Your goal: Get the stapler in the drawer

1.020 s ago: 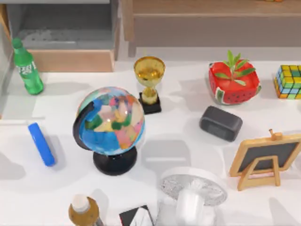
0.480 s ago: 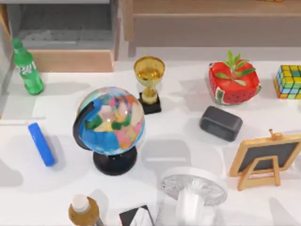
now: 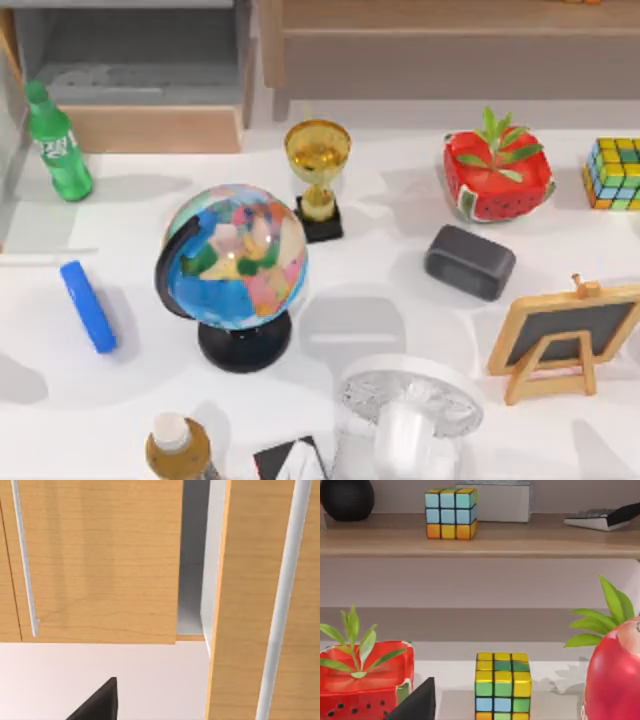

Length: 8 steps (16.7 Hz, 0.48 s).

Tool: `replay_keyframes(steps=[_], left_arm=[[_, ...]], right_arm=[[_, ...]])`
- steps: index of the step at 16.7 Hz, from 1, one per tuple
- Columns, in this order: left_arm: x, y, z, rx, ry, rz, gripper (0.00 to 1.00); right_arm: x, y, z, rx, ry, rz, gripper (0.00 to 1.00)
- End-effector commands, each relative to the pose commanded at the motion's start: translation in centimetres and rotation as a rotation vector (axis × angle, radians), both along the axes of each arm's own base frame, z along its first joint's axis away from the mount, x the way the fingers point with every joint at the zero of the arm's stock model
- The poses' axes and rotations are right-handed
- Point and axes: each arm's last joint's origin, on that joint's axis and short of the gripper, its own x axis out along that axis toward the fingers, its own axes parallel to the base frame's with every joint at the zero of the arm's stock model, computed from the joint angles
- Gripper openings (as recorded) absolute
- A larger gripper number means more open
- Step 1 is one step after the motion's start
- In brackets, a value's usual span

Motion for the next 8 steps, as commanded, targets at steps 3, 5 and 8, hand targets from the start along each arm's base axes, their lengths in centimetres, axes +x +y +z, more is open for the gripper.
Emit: replay_keyframes(steps=[3,5,8], left_arm=[[0.2,1.7,2.7,-0.032,-0.057,0.084,1.0],[0.7,2.6,5.0,-0.097,-0.096,0.132,1.0],[2.6,2.8,8.2,-0.285,-0.117,0.156,1.0]], right_arm=[[0.0,0.0,0.0,0.0,0.0,0.0,1.0],[0.0,0.0,0.0,0.0,0.0,0.0,1.0],[0.0,0.0,0.0,0.0,0.0,0.0,1.0]])
